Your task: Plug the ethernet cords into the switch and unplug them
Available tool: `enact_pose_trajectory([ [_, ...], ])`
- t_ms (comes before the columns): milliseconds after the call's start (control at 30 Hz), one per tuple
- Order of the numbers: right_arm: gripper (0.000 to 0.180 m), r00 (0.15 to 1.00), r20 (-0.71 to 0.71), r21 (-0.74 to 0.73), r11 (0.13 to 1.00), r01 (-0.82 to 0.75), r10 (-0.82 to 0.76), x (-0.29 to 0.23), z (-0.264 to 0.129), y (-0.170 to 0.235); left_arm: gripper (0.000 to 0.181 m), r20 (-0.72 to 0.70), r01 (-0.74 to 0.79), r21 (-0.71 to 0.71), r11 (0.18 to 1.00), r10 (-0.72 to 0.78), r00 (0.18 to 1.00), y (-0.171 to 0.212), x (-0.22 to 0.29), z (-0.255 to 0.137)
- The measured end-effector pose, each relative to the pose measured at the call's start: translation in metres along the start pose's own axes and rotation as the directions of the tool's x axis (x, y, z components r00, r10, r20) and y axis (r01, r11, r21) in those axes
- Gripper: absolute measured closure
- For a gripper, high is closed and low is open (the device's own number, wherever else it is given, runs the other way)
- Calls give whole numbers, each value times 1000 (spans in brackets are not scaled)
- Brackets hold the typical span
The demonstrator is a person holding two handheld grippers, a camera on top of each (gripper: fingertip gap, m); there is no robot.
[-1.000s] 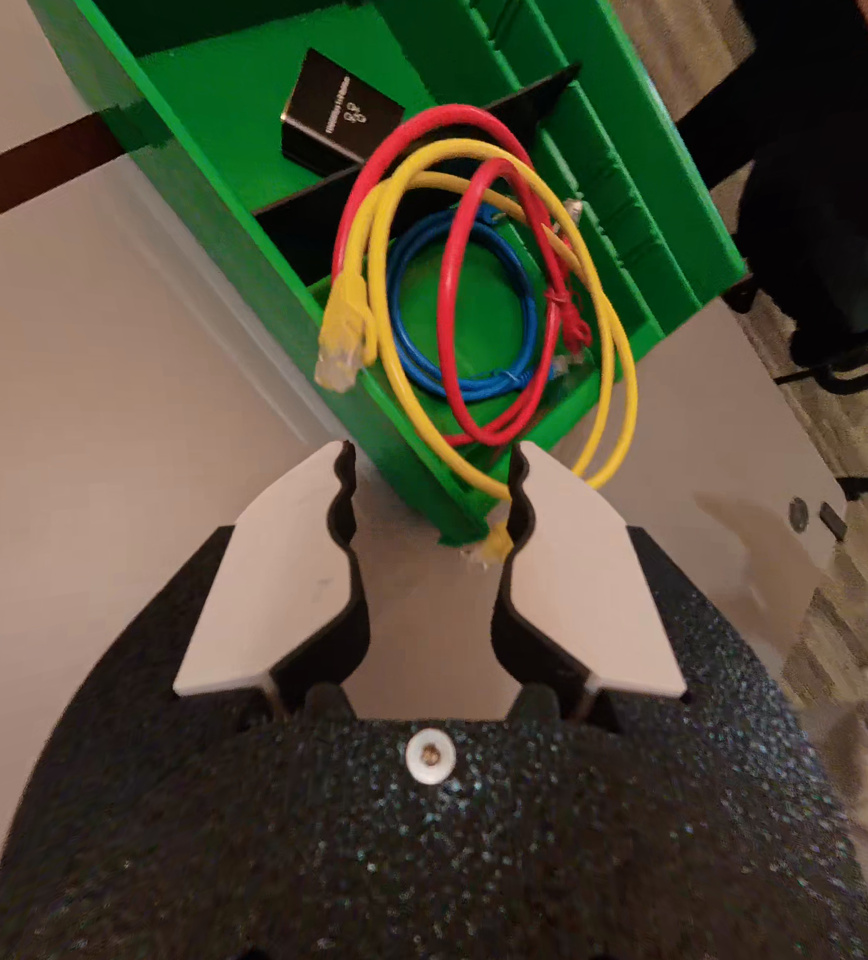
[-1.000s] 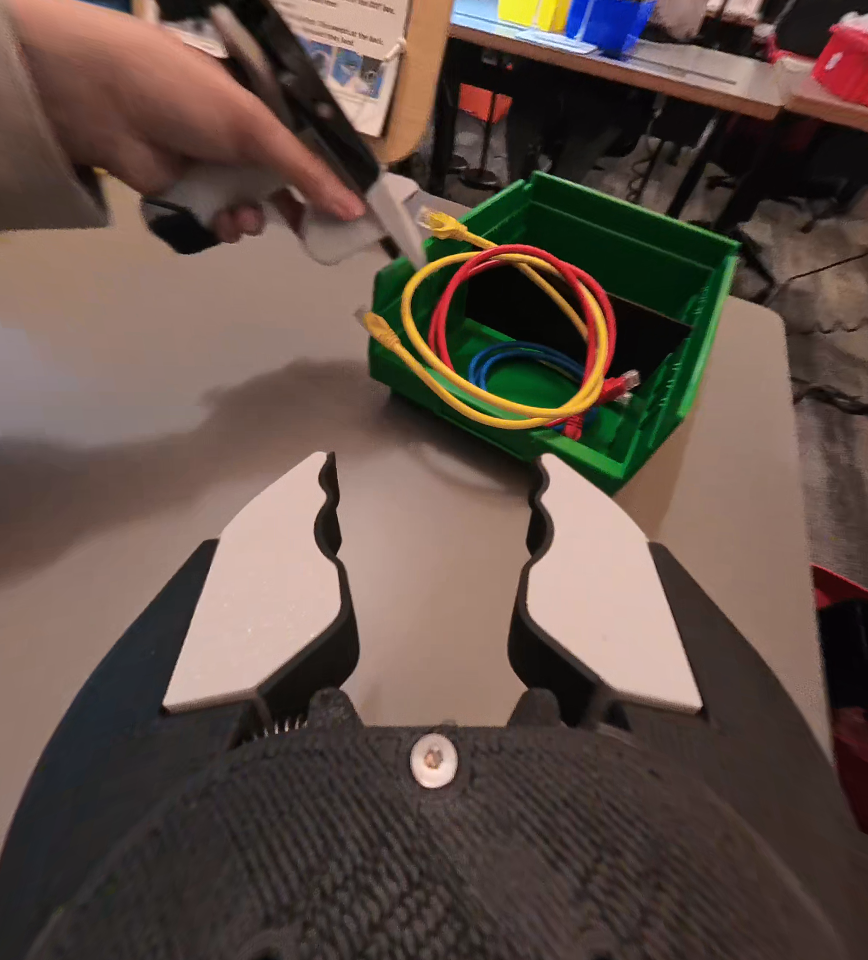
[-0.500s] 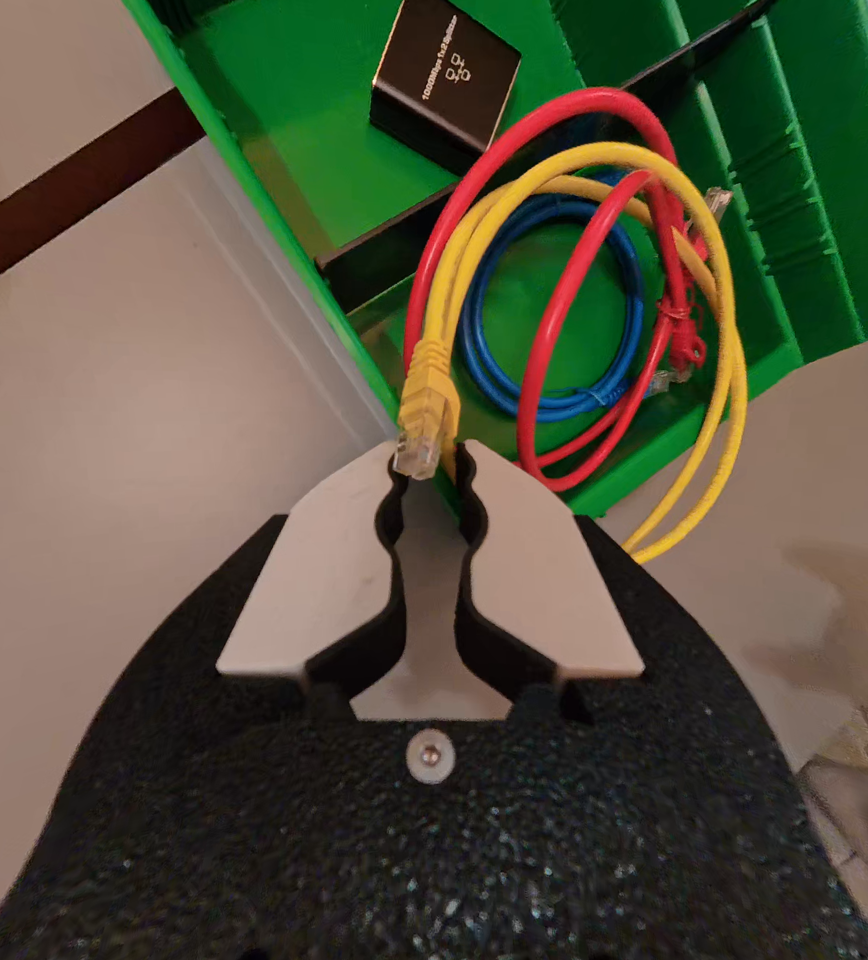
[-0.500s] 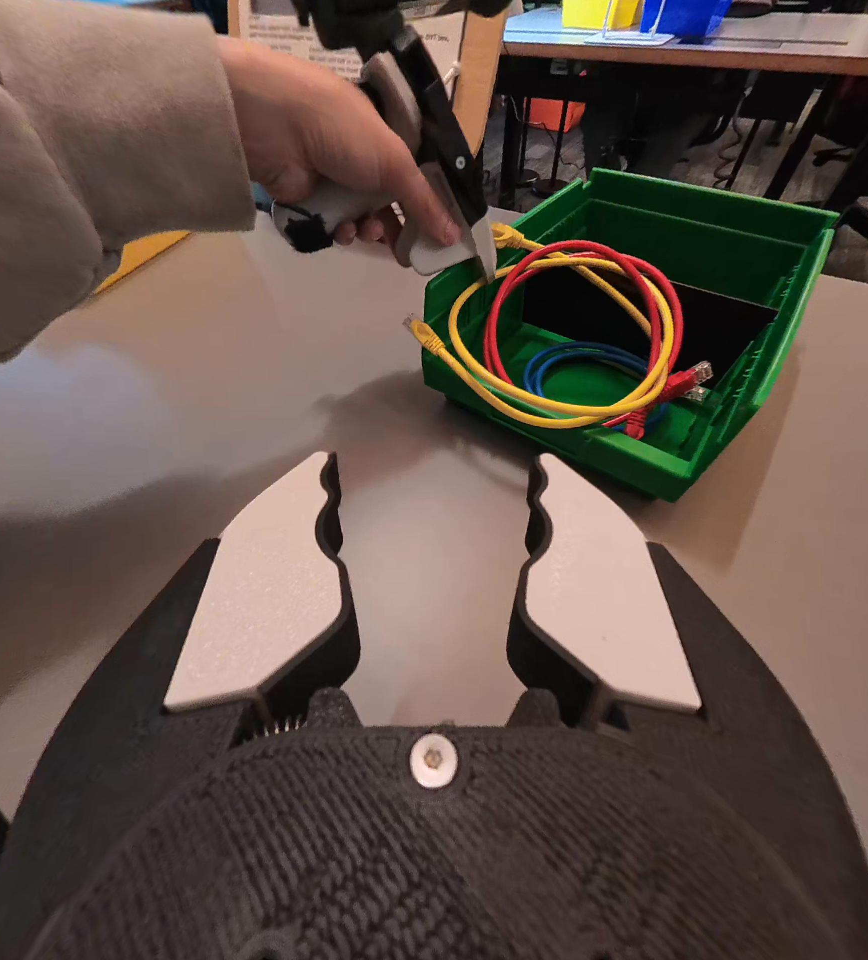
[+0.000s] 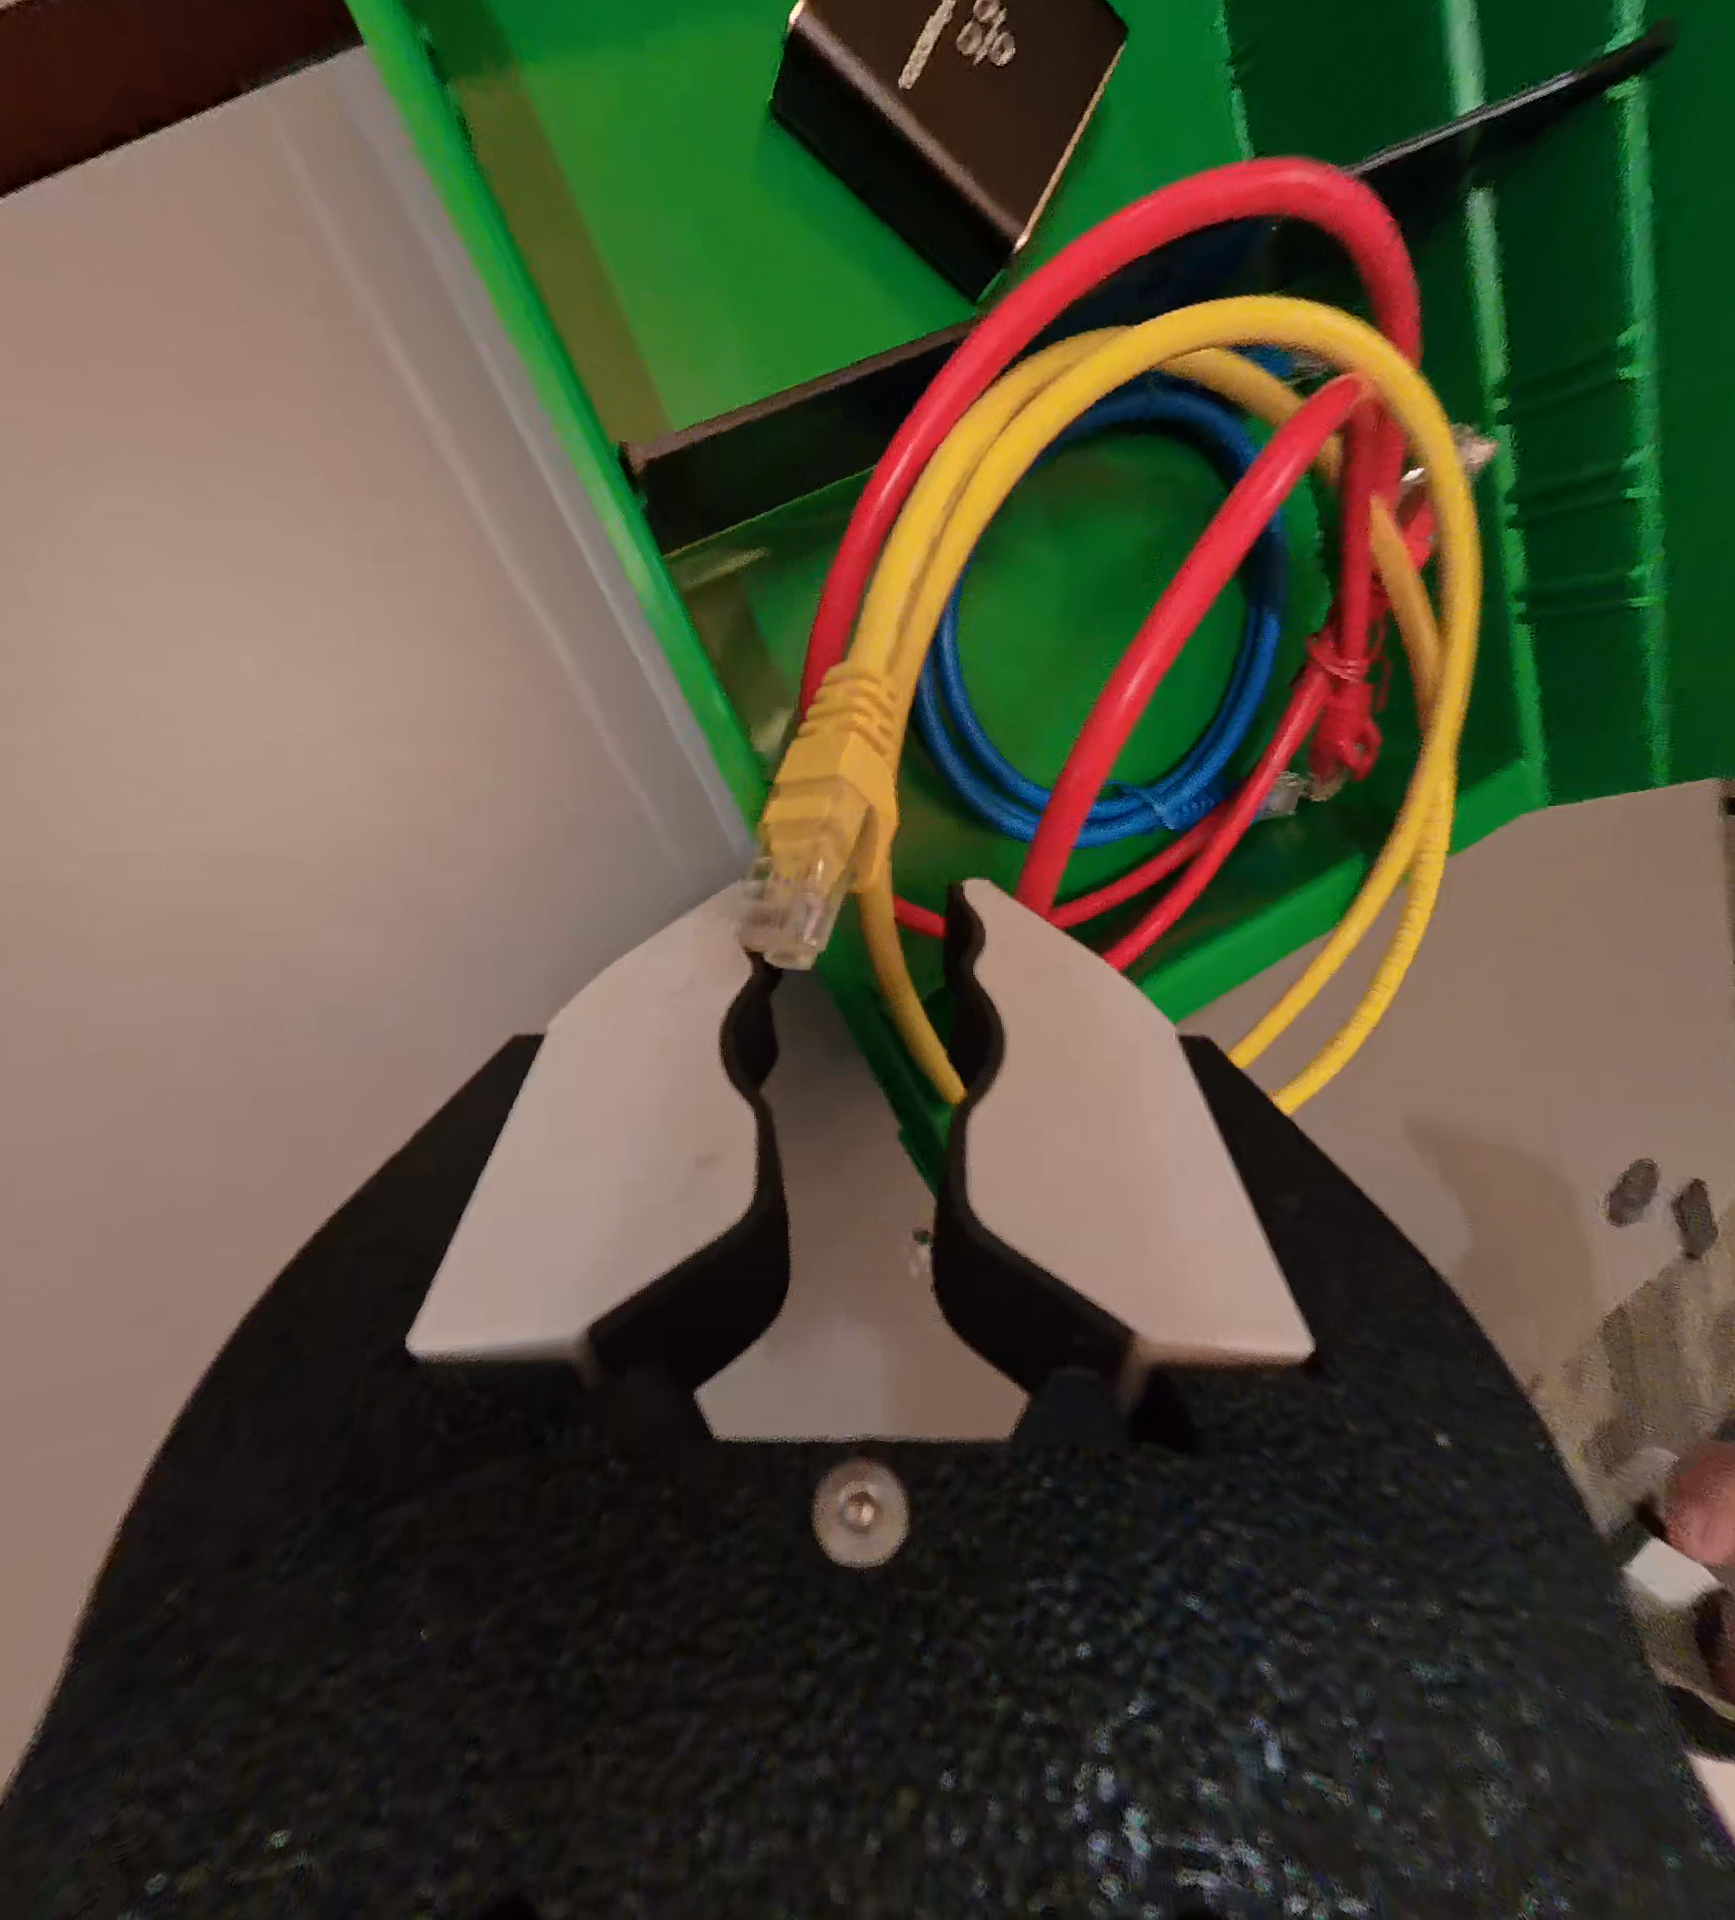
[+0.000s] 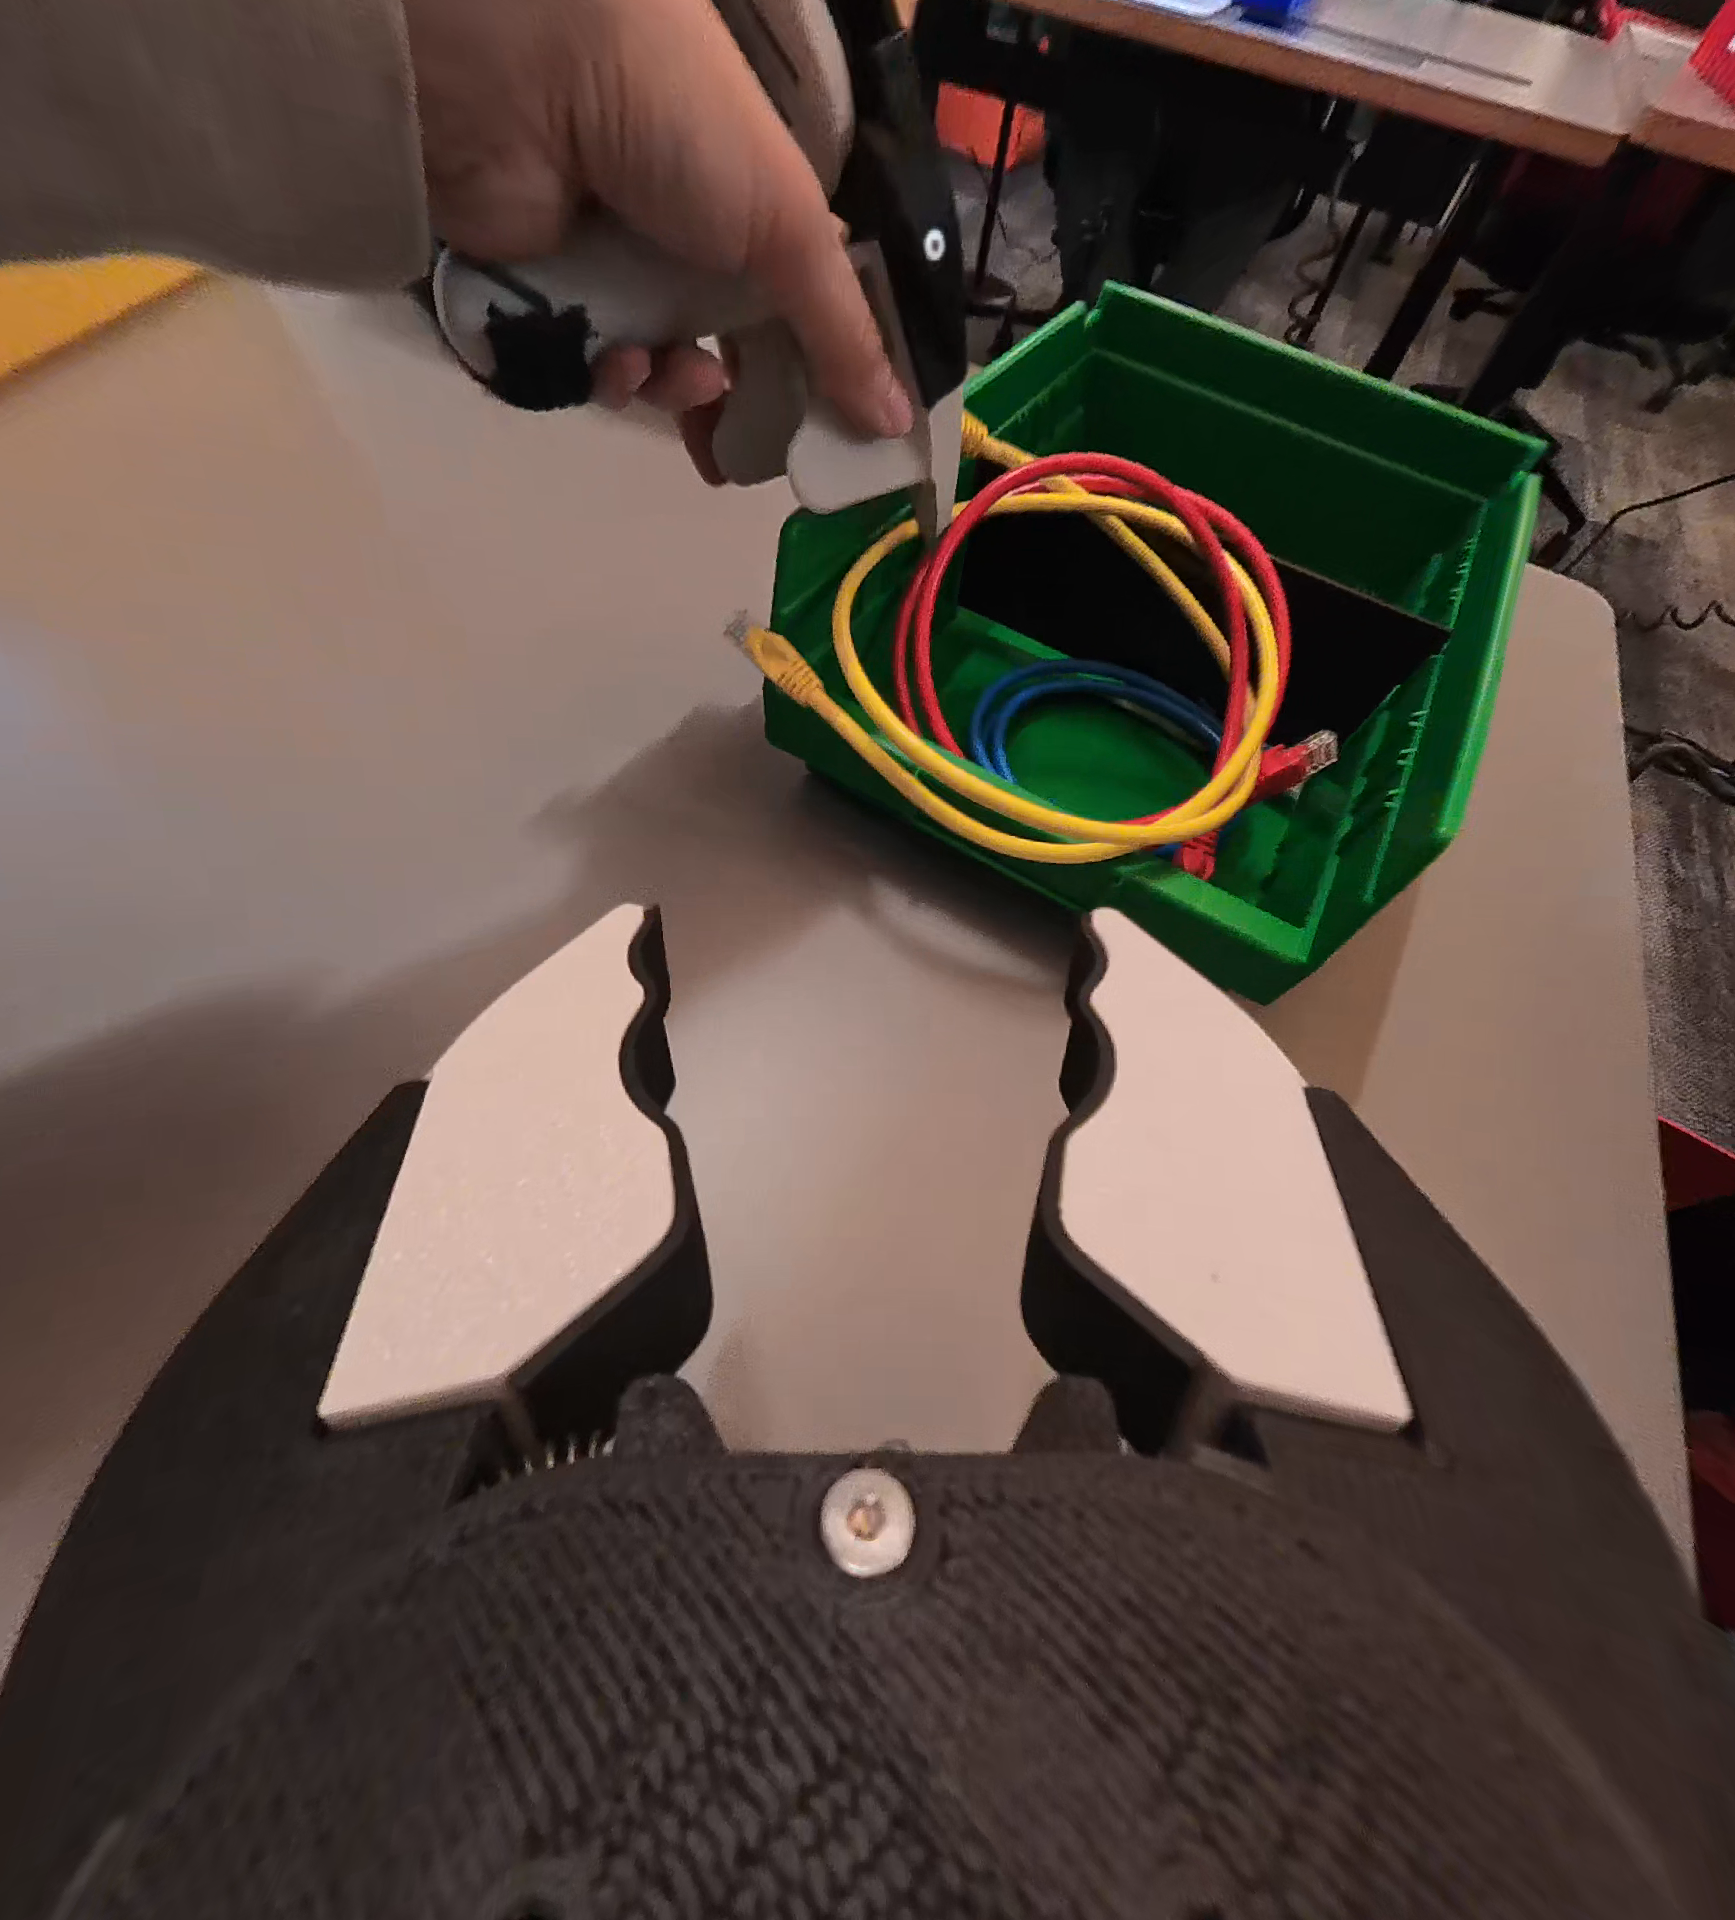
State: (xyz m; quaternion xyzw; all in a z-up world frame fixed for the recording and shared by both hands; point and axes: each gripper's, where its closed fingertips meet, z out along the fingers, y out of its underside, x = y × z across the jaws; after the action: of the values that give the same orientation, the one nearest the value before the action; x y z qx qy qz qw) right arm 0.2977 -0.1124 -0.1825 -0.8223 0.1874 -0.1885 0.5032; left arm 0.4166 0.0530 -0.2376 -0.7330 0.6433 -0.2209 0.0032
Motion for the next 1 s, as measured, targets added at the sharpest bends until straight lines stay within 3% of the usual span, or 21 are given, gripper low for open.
enact_pose_trajectory([
  [100, 105, 999, -4, -26, 999, 35, -35, -3, 3, 2, 157, 23, -8, -32, 999, 8, 1000, 7, -3, 11],
  [200, 105, 999, 11, -19, 999, 40, -40, -8, 4, 0, 165, 163, -100, -34, 994, 104, 981, 5, -20, 9],
  [367, 103, 999, 6, 2, 999, 33, -33, -7, 1, -5, 169, 141, -152, -96, 984, 165, 976, 25, -59, -11],
  [467, 103, 1000, 11, 14, 1000, 21, -21, -10, 0, -10, 168, 89, -213, -129, 969, 225, 970, 60, -90, -33],
  [567, 101, 999, 45, 47, 999, 10, -12, -24, 3, -21, 167, 57, -267, -148, 952, 278, 959, 117, -121, -63],
  [767, 98, 994, 103, 103, 993, -59, 48, -70, 25, -57, 167, 50, -296, -145, 944, 306, 951, 269, -192, -137],
  [1000, 85, 926, 377, 108, 993, -53, 9, -198, 110, -118, 169, 147, -137, -128, 982, 156, 977, 426, -287, -222],
])
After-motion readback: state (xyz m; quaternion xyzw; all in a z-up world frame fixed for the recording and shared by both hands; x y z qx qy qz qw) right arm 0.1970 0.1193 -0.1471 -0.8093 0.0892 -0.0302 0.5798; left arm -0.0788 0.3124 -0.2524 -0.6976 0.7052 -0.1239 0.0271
